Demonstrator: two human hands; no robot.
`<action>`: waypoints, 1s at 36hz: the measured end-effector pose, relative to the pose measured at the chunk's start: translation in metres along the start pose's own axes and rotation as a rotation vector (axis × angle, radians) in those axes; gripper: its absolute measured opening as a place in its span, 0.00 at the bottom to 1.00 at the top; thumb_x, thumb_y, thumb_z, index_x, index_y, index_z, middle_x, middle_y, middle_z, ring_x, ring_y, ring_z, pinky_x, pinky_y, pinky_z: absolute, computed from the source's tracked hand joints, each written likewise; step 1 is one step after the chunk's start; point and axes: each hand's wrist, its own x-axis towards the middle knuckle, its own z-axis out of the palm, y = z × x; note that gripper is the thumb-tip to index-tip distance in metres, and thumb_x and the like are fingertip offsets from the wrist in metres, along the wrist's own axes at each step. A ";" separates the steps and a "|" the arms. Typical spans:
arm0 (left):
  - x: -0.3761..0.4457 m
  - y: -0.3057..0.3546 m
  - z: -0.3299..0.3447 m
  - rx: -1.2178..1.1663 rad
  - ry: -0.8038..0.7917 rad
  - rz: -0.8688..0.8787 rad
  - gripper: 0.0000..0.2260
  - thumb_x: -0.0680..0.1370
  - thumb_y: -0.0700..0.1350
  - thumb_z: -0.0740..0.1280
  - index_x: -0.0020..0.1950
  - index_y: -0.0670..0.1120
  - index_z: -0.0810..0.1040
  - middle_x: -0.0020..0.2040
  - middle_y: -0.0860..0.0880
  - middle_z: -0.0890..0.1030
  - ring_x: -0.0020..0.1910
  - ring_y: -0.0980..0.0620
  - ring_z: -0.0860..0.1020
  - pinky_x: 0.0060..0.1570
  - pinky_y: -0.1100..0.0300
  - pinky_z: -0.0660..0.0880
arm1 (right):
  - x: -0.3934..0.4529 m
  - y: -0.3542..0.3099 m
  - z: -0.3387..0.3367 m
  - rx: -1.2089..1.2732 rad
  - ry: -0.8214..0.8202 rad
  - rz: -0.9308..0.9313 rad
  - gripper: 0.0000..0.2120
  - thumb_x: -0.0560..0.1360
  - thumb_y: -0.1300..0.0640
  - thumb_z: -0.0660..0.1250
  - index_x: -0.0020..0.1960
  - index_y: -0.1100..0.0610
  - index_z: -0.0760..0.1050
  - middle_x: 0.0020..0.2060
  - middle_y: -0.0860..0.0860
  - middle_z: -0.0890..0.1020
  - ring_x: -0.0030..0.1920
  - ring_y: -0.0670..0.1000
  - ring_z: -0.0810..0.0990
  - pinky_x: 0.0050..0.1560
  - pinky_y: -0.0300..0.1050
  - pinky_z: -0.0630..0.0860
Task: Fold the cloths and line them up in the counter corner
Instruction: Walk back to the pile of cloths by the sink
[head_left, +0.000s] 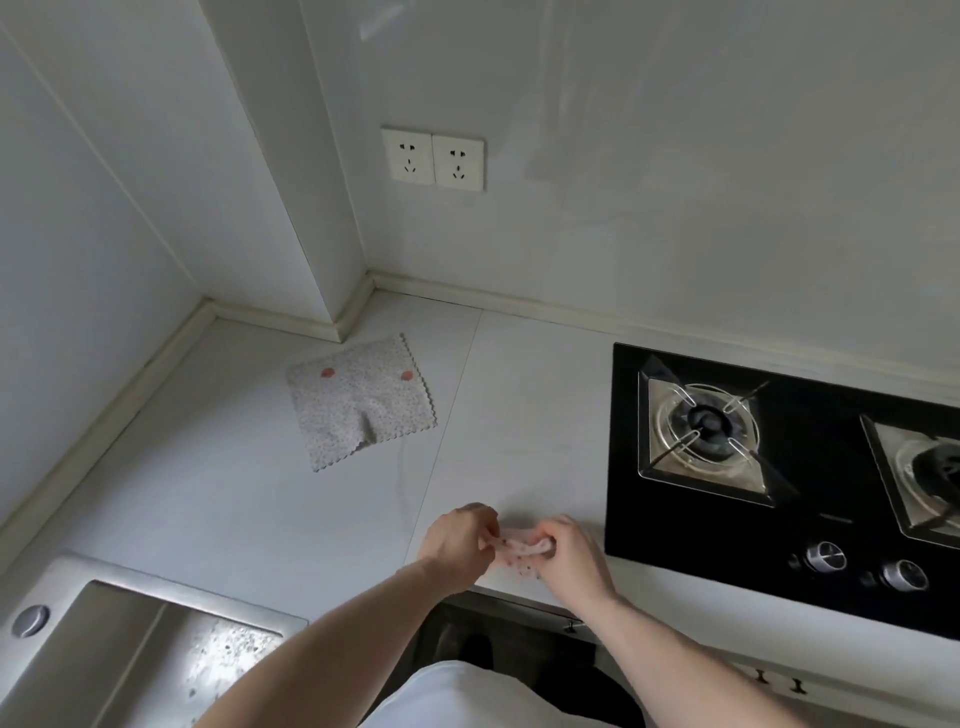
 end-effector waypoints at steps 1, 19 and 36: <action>-0.003 -0.002 0.002 0.014 -0.016 0.012 0.09 0.75 0.42 0.66 0.52 0.52 0.80 0.58 0.54 0.80 0.54 0.50 0.80 0.53 0.55 0.78 | -0.003 0.004 0.003 -0.020 -0.021 -0.010 0.05 0.75 0.60 0.70 0.47 0.52 0.83 0.51 0.43 0.78 0.52 0.48 0.79 0.46 0.34 0.71; 0.009 0.000 0.010 0.010 -0.164 -0.179 0.16 0.79 0.48 0.66 0.67 0.52 0.71 0.58 0.52 0.80 0.53 0.51 0.78 0.51 0.57 0.78 | -0.034 0.015 0.004 -0.047 -0.184 0.013 0.19 0.79 0.56 0.65 0.70 0.49 0.76 0.75 0.45 0.63 0.74 0.49 0.65 0.73 0.37 0.61; 0.009 0.183 -0.013 -0.386 -0.389 0.272 0.07 0.72 0.50 0.65 0.47 0.51 0.80 0.40 0.50 0.82 0.39 0.54 0.78 0.36 0.60 0.74 | -0.114 0.109 -0.120 0.479 0.014 0.245 0.24 0.68 0.38 0.72 0.63 0.40 0.75 0.59 0.37 0.79 0.60 0.38 0.77 0.66 0.44 0.75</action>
